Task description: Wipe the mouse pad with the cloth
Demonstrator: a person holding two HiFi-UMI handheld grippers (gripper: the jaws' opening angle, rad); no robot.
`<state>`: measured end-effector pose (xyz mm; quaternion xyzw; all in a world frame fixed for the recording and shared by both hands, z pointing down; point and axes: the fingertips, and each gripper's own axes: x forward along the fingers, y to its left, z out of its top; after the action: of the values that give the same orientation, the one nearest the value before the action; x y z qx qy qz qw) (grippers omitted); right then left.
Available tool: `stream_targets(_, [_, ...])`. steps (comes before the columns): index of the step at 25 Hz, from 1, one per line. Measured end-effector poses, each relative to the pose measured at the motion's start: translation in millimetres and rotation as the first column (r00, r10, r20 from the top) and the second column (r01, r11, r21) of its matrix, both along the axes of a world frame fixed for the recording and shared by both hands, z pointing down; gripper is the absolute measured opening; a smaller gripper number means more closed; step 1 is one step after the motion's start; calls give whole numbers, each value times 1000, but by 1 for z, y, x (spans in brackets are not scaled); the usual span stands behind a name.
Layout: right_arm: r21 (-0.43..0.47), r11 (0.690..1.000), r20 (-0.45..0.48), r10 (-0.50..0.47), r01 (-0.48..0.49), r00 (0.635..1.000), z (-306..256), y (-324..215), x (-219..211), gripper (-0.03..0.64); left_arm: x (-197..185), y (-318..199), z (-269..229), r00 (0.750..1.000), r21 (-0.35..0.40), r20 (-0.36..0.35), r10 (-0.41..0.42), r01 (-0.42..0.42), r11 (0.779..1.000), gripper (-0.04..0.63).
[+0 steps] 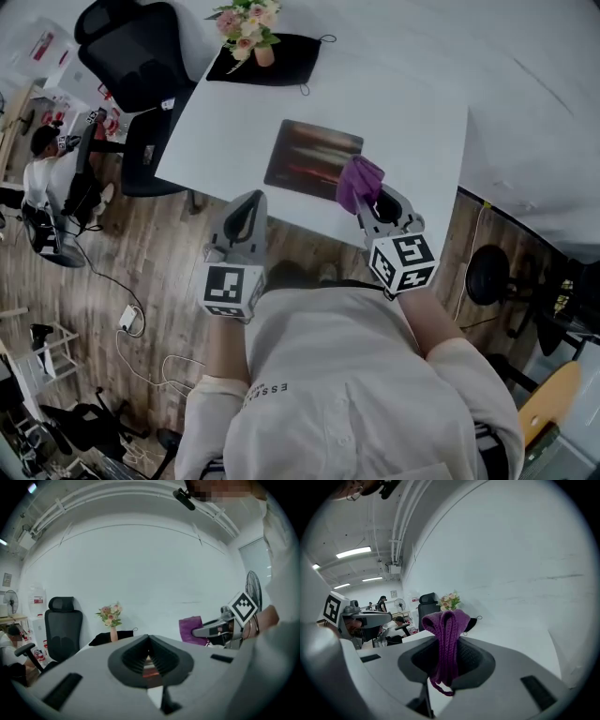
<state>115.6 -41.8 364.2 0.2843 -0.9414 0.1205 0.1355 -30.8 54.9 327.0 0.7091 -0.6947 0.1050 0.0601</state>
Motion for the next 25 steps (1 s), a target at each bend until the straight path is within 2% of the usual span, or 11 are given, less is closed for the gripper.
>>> stream_targets(4, [-23, 1000, -35, 9, -10, 999, 14, -19, -22, 89, -20, -29, 9, 999, -9, -18, 47, -47, 999, 0])
stream_targets(8, [-84, 996, -111, -13, 4, 994, 37, -34, -53, 89, -47, -64, 21, 992, -16, -23, 121, -122, 992, 0])
stream_targets(11, [-147, 989, -139, 6, -26, 990, 53, -47, -77, 89, -70, -89, 29, 982, -43, -36, 185, -187, 981, 0])
stream_targets(15, [-178, 982, -187, 36, -70, 982, 73, -68, -105, 89, -101, -116, 39, 965, -58, -47, 258, -260, 964, 0])
stream_targets(19, [-219, 969, -261, 52, -111, 964, 104, -81, -129, 89, -116, -133, 56, 935, -59, -60, 349, -353, 934, 0])
stream_targets(23, [-289, 946, -327, 46, -146, 944, 132, -82, -145, 89, -118, -140, 72, 892, -75, -129, 433, -444, 893, 0])
stream_targets(25, [-312, 939, -340, 34, -147, 940, 142, -86, -156, 89, -118, -144, 78, 870, -68, -132, 475, -486, 871, 0])
